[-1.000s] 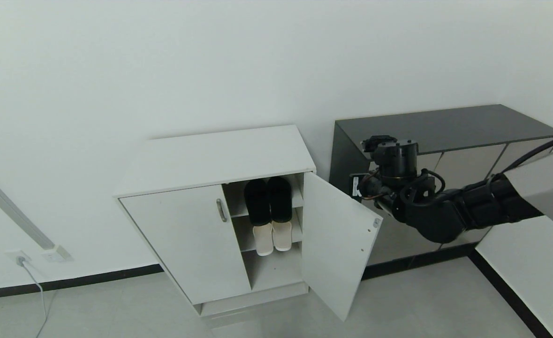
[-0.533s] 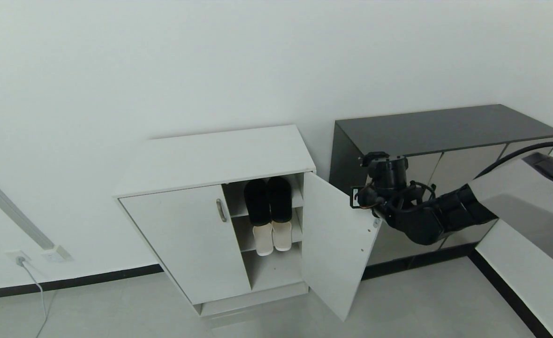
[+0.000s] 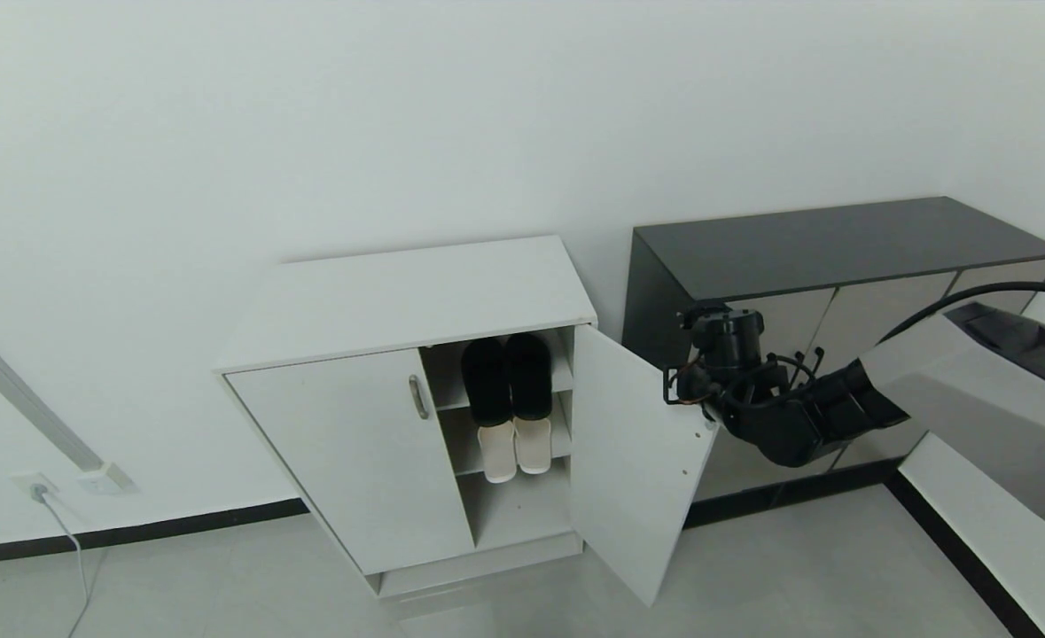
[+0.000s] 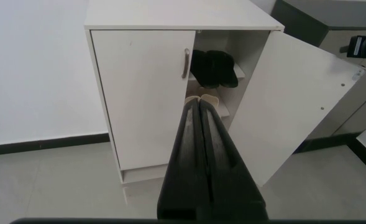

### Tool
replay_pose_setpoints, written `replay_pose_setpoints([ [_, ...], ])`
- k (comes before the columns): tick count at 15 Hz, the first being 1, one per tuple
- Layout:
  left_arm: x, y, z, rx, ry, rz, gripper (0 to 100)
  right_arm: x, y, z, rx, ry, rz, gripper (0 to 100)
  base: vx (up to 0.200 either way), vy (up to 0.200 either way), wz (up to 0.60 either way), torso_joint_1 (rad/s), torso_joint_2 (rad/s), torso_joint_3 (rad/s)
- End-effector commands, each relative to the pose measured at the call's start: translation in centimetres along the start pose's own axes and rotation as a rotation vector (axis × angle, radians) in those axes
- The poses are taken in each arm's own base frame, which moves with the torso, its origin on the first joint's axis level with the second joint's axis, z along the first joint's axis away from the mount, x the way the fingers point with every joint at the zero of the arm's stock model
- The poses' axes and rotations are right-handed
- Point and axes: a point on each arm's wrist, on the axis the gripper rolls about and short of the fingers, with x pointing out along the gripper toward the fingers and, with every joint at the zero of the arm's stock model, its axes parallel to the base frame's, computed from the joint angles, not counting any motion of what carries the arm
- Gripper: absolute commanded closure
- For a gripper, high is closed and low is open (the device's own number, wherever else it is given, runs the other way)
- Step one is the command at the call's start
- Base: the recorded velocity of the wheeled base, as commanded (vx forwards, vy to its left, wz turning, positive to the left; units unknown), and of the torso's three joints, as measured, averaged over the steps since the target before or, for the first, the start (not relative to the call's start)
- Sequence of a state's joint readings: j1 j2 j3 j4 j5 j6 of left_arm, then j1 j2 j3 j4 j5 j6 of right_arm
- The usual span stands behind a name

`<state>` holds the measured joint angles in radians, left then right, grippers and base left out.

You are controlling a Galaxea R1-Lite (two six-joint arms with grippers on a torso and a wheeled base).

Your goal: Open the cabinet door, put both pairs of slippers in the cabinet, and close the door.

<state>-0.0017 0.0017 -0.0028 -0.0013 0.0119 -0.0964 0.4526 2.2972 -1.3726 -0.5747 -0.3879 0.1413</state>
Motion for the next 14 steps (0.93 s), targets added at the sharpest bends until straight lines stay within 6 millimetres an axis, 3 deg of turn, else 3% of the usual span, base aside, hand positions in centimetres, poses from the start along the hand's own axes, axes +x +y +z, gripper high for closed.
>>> replay_pose_setpoints([
  [1,0.0,0.0,0.0,0.0,0.001,0.001,100,0.1,0.0,-0.2,-0.002,0.004,-0.001,100,0.0,0.0,0.0,0.0,0.0,0.0],
  [11,0.0,0.0,0.0,-0.002,-0.001,0.0,100,-0.2,0.4,-0.7,-0.013,0.018,0.007,100,0.0,0.0,0.0,0.0,0.0,0.0],
  [14,0.0,0.0,0.0,0.0,-0.001,0.0,100,-1.6,2.2,-1.3,-0.04,0.033,0.045,100,0.0,0.0,0.0,0.0,0.0,0.0],
])
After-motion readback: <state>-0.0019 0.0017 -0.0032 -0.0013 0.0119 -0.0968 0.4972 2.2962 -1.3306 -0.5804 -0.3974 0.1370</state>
